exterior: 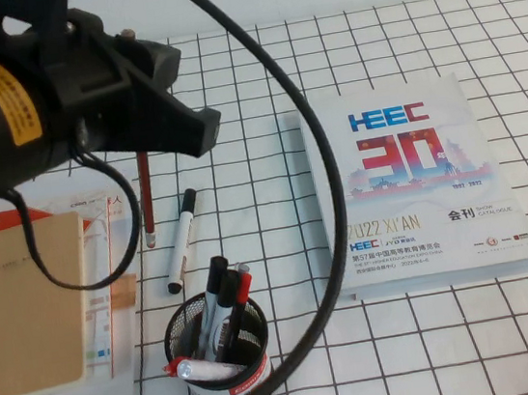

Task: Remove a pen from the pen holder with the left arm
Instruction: 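Take a marker out of the pen holder and lay it on the table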

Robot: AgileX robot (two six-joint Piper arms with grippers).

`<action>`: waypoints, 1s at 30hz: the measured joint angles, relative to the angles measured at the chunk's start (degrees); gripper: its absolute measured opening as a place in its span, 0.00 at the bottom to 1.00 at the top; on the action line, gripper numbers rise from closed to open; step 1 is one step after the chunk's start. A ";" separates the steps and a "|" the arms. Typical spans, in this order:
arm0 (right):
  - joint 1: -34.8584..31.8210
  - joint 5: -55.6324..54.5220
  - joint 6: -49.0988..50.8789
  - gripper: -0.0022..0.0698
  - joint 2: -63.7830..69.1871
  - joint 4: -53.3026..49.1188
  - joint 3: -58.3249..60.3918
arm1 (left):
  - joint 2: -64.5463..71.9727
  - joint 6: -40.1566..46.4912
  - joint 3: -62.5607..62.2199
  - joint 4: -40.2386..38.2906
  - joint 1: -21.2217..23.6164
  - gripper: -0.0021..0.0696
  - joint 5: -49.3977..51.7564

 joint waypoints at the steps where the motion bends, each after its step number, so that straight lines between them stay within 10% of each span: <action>1: 0.00 0.00 0.00 0.01 0.00 0.00 0.00 | 0.40 -0.44 -0.51 0.64 0.00 0.03 0.67; 16: 0.00 0.00 0.00 0.01 0.00 0.00 0.00 | 19.54 -0.95 -15.21 1.63 8.35 0.03 17.43; 30: 0.00 0.00 0.00 0.01 0.00 0.00 0.00 | 40.47 13.23 -31.97 -18.76 22.13 0.03 26.14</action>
